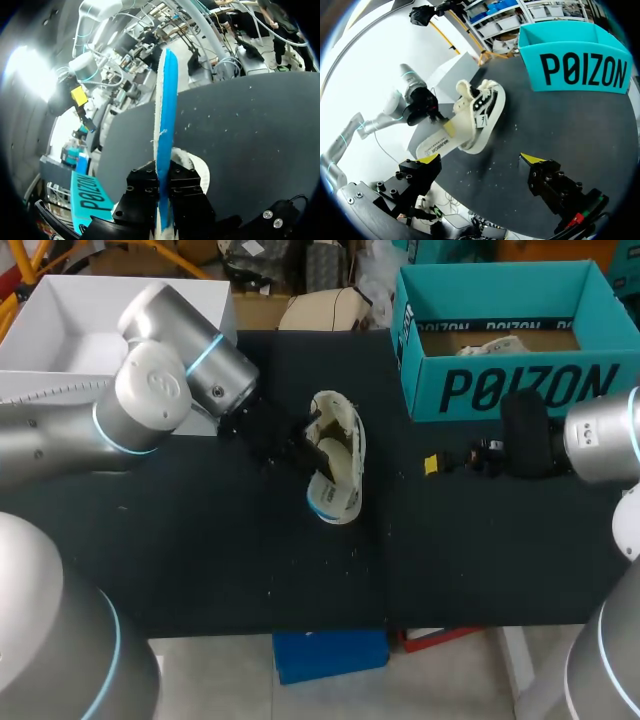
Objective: Take the shoe out of the shoebox, open the shoe tongue, remove and reinsert the insole, then place the shoe into the shoebox
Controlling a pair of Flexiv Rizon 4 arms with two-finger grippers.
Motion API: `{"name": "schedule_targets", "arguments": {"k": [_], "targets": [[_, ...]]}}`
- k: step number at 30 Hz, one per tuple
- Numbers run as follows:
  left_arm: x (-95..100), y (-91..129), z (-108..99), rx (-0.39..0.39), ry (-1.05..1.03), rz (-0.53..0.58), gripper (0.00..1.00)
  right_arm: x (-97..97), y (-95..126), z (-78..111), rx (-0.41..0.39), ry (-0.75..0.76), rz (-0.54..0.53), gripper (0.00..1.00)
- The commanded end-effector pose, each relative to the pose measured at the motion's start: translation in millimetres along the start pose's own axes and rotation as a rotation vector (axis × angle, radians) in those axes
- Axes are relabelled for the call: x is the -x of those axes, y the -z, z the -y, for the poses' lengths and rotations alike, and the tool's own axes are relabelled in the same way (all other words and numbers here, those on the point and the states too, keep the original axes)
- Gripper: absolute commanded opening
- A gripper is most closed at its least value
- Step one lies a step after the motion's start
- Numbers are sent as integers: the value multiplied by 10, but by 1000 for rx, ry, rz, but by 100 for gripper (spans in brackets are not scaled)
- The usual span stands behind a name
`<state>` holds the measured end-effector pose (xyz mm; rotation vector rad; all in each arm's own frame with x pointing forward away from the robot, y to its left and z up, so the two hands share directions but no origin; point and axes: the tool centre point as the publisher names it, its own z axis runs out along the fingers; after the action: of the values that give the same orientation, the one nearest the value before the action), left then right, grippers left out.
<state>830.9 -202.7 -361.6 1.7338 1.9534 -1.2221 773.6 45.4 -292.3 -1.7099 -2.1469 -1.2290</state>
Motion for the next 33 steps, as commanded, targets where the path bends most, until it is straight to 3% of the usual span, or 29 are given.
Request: {"name": "schedule_targets", "arguments": {"k": [1,13,18,19,20,21,22,23,24,26,29,33], "targets": [[-16,-63,-87,14,4,0,0,-3,2,0,-1,0,0,100],[47,-46,-355,87,39,28,0,-3,2,0,-1,0,0,100],[46,-75,-450,142,67,-12,0,-3,2,0,-1,0,0,100],[51,-72,-451,149,72,-16,12,-3,2,0,-1,0,0,100],[65,-65,-445,150,72,-16,35,-3,2,0,-1,0,0,100],[86,-53,-420,150,73,-16,49,-3,2,0,-1,0,0,100],[96,-45,-402,150,73,-15,57,-3,2,0,-1,0,0,100],[111,-22,-358,150,72,-14,71,-3,2,0,-1,0,0,100],[119,0,-322,148,73,-13,73,-3,2,0,-1,0,0,100],[130,44,-255,140,73,-6,69,-3,2,0,-1,0,0,100],[120,126,-110,134,68,-11,56,-3,2,0,-1,0,0,100],[111,192,81,121,60,-6,49,-3,2,0,-1,0,0,100]]}}
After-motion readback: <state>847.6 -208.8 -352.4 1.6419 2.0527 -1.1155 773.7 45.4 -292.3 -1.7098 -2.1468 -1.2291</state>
